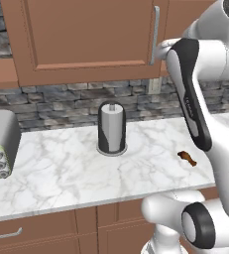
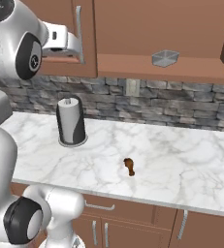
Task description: Retrieve the tupperware from the cabinet, then place the raw meat into the tupperware to avoid contamination.
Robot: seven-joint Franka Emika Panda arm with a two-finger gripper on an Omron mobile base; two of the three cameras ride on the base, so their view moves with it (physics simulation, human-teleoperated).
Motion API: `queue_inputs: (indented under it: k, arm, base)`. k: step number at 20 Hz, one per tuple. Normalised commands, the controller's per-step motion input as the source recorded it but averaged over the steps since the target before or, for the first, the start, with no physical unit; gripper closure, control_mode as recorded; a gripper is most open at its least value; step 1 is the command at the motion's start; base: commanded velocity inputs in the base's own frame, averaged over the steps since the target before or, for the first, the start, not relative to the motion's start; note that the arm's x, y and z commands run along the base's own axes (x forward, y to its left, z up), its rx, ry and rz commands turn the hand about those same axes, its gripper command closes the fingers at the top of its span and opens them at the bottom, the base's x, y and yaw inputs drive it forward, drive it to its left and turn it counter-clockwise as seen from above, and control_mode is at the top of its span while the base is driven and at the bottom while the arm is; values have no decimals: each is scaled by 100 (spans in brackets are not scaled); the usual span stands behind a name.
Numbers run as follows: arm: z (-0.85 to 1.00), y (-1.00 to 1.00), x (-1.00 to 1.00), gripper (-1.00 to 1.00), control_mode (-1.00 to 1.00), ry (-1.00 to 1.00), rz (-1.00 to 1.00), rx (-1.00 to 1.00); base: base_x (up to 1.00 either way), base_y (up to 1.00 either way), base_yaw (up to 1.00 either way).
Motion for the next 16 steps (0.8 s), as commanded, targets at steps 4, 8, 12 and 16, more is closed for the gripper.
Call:
queue_inputs:
  k: [4,8,12,16]
  arm:
    - [0,11,43,-100,-100,0,0,2]
    - [0,5,41,-100,-100,0,1,3]
    - [-5,0,36,-100,-100,0,2,4]
    - [-11,0,35,-100,-100,0,3,3]
  base:
    - [0,0,0]
    - [0,0,0]
    - [0,0,0]
    - [0,0,0]
